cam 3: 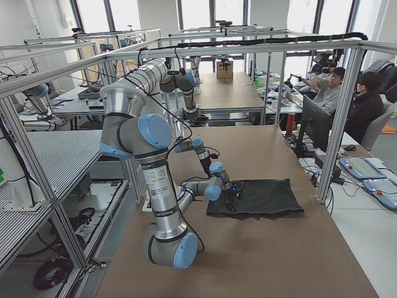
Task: Fold clothes
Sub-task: 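Grasp the near corners of the folded shirt with both grippers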
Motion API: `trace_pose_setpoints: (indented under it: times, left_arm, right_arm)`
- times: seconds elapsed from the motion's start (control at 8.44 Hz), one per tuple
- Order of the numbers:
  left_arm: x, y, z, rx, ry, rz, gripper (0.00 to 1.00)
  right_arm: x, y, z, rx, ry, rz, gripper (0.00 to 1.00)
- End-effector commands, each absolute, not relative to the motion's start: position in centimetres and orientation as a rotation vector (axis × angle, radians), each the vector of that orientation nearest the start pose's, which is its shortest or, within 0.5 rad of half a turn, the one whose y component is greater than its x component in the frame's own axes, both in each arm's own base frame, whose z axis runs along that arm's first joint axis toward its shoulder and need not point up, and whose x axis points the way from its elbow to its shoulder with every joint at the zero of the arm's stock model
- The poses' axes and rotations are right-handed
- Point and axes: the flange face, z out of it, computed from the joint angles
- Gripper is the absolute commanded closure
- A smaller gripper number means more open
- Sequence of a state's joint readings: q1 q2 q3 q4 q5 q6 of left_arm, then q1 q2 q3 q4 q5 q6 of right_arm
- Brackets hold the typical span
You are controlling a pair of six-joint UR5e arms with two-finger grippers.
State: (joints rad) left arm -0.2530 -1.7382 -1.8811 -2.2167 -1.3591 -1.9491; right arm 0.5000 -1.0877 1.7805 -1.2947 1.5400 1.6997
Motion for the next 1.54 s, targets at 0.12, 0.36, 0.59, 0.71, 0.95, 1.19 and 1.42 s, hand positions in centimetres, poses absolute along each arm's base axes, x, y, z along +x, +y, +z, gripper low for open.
trace_pose_setpoints:
  times: [0.12, 0.36, 0.59, 0.71, 0.95, 1.19, 1.42]
  left_arm:
    - [50.49, -27.45, 34.9, 0.123, 1.161, -0.663, 0.35]
    - [50.46, -27.35, 35.18, 0.123, 1.155, -0.661, 0.35]
    - [50.72, -26.98, 35.01, 0.118, 1.158, -0.654, 0.44]
    - [50.75, -26.98, 34.92, 0.119, 1.159, -0.653, 0.52]
    - [50.86, -26.99, 35.0, 0.12, 1.156, -0.649, 0.65]
    - [50.89, -27.01, 35.08, 0.121, 1.154, -0.65, 0.74]
    - [50.96, -27.01, 35.07, 0.121, 1.154, -0.648, 0.71]
  right_arm:
    - [-49.54, -42.49, 26.29, 0.217, -0.96, 0.595, 0.06]
    - [-49.55, -42.38, 26.32, 0.216, -0.96, 0.593, 0.06]
    - [-49.55, -42.38, 26.32, 0.216, -0.96, 0.593, 0.06]
    - [-49.6, -42.3, 26.42, 0.215, -0.959, 0.592, 0.06]
    - [-49.59, -42.29, 26.52, 0.215, -0.957, 0.592, 0.06]
    - [-49.64, -42.21, 26.62, 0.214, -0.956, 0.591, 0.06]
    - [-49.56, -42.28, 26.71, 0.214, -0.954, 0.592, 0.06]
